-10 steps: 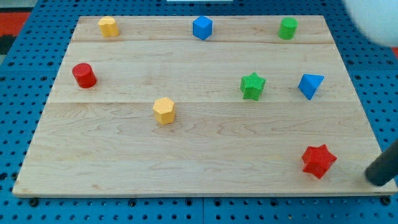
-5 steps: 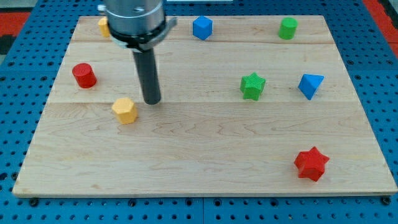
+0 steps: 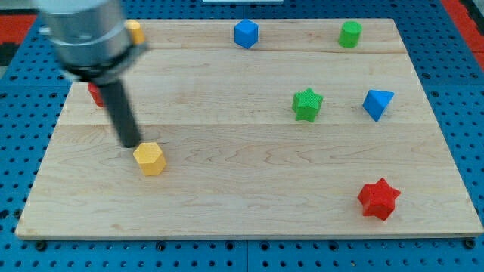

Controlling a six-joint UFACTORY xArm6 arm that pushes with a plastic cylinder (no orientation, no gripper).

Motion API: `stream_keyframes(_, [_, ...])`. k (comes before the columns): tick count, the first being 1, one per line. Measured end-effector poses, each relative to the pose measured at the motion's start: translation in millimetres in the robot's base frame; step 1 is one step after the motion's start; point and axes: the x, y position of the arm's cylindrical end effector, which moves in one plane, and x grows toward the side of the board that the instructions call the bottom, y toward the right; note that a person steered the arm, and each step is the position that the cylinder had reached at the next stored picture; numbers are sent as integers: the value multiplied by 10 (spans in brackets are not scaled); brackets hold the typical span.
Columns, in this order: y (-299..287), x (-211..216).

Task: Push the yellow hexagon to the bottom center of the board

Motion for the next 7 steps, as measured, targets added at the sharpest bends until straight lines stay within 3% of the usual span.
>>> stream_keyframes(1, [-80,173])
stream_keyframes(2, [608,173])
stream_keyframes(3, [884,238])
stream_keyframes(4, [1197,601])
stream_keyframes(5, [1343,659])
stream_keyframes(6, [1038,900])
stream_keyframes(7, [1259,1172])
